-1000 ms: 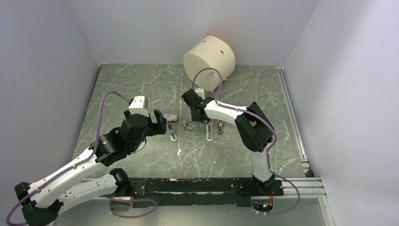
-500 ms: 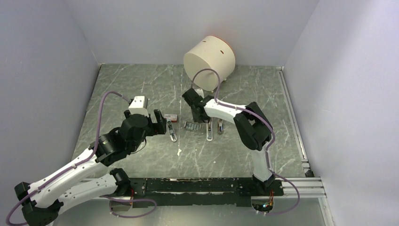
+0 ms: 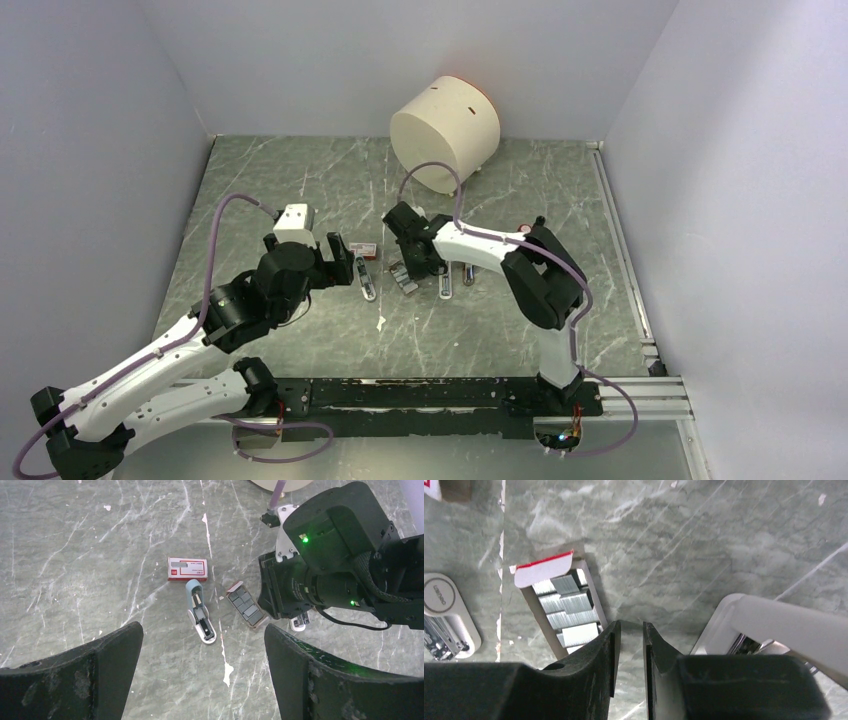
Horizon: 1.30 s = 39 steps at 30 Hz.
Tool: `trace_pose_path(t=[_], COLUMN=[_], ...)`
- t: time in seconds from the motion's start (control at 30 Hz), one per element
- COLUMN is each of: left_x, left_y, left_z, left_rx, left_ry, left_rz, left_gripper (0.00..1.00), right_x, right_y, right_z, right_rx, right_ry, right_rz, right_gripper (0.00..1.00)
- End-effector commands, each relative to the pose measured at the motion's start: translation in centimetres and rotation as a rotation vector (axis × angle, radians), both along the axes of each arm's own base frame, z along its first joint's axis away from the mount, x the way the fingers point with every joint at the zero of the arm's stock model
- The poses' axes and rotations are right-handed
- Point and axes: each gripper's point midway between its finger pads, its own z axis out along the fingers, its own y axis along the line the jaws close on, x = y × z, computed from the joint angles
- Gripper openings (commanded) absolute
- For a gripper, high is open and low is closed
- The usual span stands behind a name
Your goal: Load the staples into the stapler
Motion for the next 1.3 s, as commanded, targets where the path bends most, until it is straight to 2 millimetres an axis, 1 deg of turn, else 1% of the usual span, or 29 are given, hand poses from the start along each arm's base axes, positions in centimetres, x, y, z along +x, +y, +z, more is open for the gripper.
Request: trace_pose_path(t=[0.0, 0.03, 0.13, 0.2, 0.27, 0.33, 0.4, 0.5, 0.73, 0.8, 0.83, 0.87, 0.9, 1.13, 1.27], left_x=[0.2, 0.2, 0.1, 0.1, 0.1, 0.1, 0.1, 0.1, 0.1, 0.1, 0.2, 0.2, 0.2, 0.2, 0.2], left_y=[0.2, 0.2, 0.2, 0.3, 0.3, 0.4, 0.4, 0.4, 0.4, 0.3, 0.4, 0.4, 0.4, 0.4, 0.5], left_z=[0.5, 0.5, 0.5, 0.6, 0.6, 0.7, 0.6, 0.5, 0.5, 0.4, 0.3, 0.3, 0.3, 0.4, 0.2], left_rx=[-0.012, -0.012, -0.012, -0.016, -0.016, -0.018, -0.016, -0.013, -0.015, -0.011, -0.01, -0.007, -0.006, -0.009, -0.006], left_ry=[-0.014, -0.015, -0.015, -0.016, -0.018, -0.02, -0.018, -0.016, -0.016, -0.014, -0.012, -0.01, -0.01, -0.014, -0.011], left_rz=[0.011, 0.01, 0.011, 0.013, 0.013, 0.014, 0.015, 0.018, 0.018, 0.018, 0.019, 0.02, 0.021, 0.023, 0.025], left_gripper=[0.96, 0.96, 0.96, 0.96, 0.96, 0.96, 0.96, 0.96, 0.96, 0.96, 0.96, 0.96, 0.96, 0.96, 0.96], right_x=[-0.3, 0.1, 0.6, 0.5, 0.1, -0.5, -1.2, -1.7, -1.6, -1.6, -1.6, -1.7, -1.7, -1.5, -1.5], right_y=[-0.1, -0.3, 0.1, 0.6, 1.4, 2.1, 2.4, 2.5, 2.9, 3.1, 3.1, 3.1, 3.1, 3.2, 3.4], right_z=[1.7, 2.1, 3.8, 4.6, 4.9, 4.7, 3.9, 3.1, 2.5, 2.2, 2.0, 1.8, 1.7, 1.4, 1.4], right_rx=[0.029, 0.023, 0.041, 0.058, 0.068, 0.068, 0.065, 0.064, 0.058, 0.053, 0.05, 0.046, 0.042, 0.035, 0.039], right_ry=[-0.018, -0.039, -0.099, -0.122, -0.127, -0.116, -0.081, -0.054, -0.038, -0.029, -0.024, -0.019, -0.018, -0.023, -0.022], right_rz=[-0.037, -0.053, -0.065, -0.053, -0.013, 0.032, 0.063, 0.081, 0.107, 0.117, 0.12, 0.126, 0.123, 0.123, 0.126], right_gripper=[0.27, 0.28, 0.3, 0.32, 0.35, 0.39, 0.44, 0.47, 0.43, 0.39, 0.34, 0.31, 0.31, 0.41, 0.43])
